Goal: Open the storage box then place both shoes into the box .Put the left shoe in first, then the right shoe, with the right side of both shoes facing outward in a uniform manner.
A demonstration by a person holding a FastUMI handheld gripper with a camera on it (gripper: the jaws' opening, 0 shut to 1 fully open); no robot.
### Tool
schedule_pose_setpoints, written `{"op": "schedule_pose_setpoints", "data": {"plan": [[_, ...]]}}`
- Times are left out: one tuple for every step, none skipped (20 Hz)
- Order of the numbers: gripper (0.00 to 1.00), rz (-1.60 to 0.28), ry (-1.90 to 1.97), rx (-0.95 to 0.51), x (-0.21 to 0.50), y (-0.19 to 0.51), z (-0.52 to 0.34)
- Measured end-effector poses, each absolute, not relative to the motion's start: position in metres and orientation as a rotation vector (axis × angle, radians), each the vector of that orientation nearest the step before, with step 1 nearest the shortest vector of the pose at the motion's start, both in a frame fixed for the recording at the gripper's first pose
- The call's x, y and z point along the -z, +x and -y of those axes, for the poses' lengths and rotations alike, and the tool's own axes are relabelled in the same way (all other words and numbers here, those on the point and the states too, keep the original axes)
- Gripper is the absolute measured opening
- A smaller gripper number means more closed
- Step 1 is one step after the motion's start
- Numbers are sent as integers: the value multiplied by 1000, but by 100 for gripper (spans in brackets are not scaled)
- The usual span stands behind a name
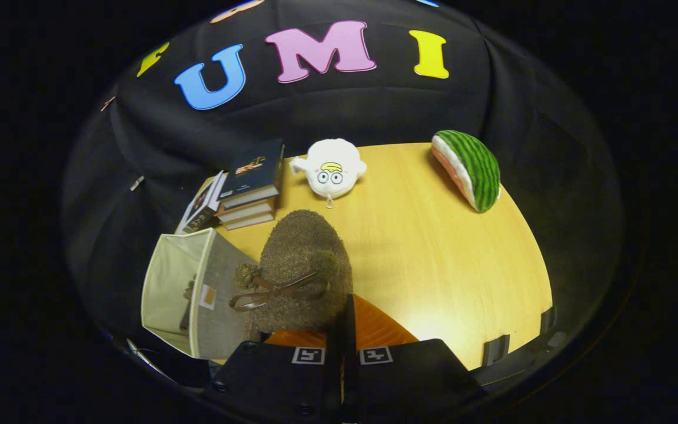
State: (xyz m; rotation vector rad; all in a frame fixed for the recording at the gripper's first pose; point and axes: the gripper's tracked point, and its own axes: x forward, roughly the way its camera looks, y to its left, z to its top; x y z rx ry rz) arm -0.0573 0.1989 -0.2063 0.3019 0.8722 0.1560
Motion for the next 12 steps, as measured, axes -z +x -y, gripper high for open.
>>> {"op": "schedule_pose_setpoints", "data": {"plan": [[7, -868, 308, -170, 197, -57, -216], [7, -865, 315, -188, 187, -57, -233], [7, -866, 322, -202, 180, -57, -250], [7, -869, 332, -217, 173, -58, -266], [7, -875, 340, -232, 168, -58, -282], [7, -877, 344, -246, 164, -58, -298], [7, -884, 341, -258, 162, -59, -312], [7, -891, 338, -267, 160, -60, -326], [7, -902, 332, -274, 161, -60, -340], [7, -910, 330, -279, 162, -62, -353], [7, -916, 325, -282, 165, -62, -366], [7, -926, 319, -281, 167, -62, -377]]}}
